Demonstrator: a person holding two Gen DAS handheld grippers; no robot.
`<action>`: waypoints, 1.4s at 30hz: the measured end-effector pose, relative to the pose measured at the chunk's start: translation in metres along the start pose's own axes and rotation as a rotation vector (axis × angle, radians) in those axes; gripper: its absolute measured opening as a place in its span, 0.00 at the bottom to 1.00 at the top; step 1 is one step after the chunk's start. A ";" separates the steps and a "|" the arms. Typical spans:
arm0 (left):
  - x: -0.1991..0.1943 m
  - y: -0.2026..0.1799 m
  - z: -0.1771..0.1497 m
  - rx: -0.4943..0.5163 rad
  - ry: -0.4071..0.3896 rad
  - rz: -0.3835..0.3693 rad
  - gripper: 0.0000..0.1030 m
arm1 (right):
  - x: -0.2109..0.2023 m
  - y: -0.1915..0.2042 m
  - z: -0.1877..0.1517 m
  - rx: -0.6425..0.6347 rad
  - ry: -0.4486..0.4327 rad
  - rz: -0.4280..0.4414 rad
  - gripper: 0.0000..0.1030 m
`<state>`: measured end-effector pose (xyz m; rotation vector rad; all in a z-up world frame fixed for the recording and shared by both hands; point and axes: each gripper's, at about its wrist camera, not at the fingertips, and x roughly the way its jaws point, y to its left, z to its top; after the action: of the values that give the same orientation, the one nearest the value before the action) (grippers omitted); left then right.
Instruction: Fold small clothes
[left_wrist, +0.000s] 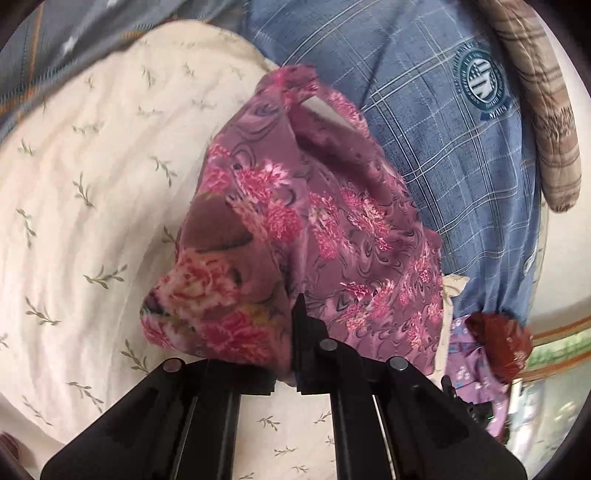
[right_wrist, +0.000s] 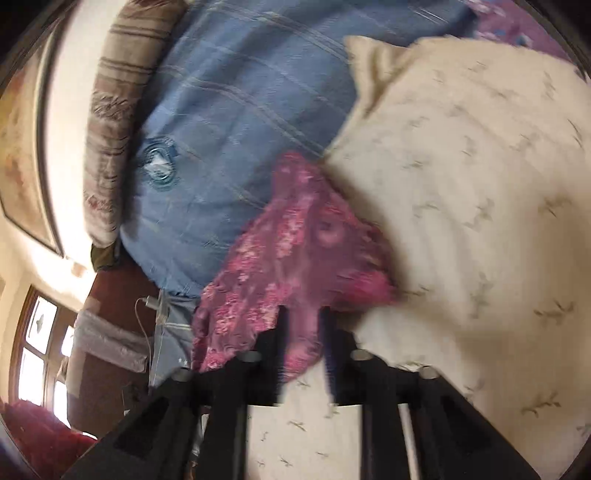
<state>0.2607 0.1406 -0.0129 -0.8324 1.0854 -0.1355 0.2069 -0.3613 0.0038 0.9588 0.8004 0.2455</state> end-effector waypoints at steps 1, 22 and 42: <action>0.000 0.000 0.000 0.006 -0.003 0.001 0.04 | -0.001 -0.006 -0.001 0.024 -0.006 0.003 0.67; -0.016 -0.013 -0.017 0.096 -0.045 0.025 0.04 | 0.014 0.031 -0.010 -0.094 0.016 0.125 0.04; -0.073 0.025 -0.115 0.379 0.144 0.021 0.15 | -0.073 -0.018 -0.081 -0.127 0.130 -0.127 0.32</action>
<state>0.1232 0.1322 -0.0002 -0.4753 1.1567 -0.3765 0.0963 -0.3588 -0.0002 0.7757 0.9498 0.2471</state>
